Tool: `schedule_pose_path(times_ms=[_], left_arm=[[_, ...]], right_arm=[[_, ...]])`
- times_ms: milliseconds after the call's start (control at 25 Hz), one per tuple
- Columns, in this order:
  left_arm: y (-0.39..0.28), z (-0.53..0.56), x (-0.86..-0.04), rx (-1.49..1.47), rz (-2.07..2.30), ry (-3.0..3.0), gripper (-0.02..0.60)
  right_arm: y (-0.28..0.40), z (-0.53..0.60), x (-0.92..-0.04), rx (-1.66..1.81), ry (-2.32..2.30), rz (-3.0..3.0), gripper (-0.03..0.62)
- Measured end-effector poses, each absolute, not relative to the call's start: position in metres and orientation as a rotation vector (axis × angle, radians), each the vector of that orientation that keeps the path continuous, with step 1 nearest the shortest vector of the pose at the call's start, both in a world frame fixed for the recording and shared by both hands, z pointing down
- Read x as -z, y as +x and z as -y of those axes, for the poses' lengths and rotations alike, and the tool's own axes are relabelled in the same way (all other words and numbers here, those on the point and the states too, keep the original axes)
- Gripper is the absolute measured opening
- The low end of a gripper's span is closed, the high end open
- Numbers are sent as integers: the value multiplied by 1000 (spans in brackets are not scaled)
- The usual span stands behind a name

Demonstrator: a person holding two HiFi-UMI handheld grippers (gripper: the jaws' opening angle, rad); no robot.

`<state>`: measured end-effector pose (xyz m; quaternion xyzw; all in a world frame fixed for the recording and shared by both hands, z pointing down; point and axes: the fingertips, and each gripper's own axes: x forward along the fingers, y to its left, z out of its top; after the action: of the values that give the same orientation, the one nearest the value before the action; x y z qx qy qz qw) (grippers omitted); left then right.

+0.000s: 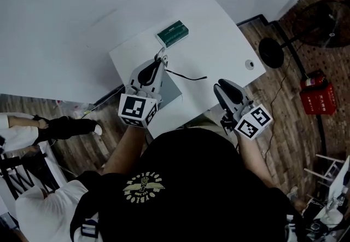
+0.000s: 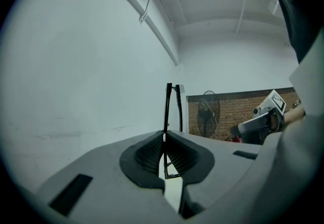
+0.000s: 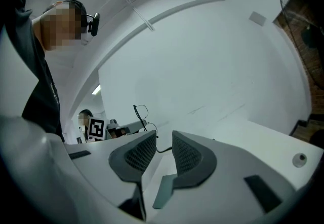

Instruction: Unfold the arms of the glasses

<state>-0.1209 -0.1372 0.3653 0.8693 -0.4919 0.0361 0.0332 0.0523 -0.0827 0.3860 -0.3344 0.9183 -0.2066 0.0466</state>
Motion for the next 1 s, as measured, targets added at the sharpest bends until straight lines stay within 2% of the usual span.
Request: schedule_pose_path(times_ms=[360,1000], left_arm=[[-99,133,-388,-241,1437,2695,20],[-15,109,-401,-393,1209,2895,20]], right_arm=[[29,84,-364,472,-957,-2902,84],[5,82,-369,477,-843,-2971,86]])
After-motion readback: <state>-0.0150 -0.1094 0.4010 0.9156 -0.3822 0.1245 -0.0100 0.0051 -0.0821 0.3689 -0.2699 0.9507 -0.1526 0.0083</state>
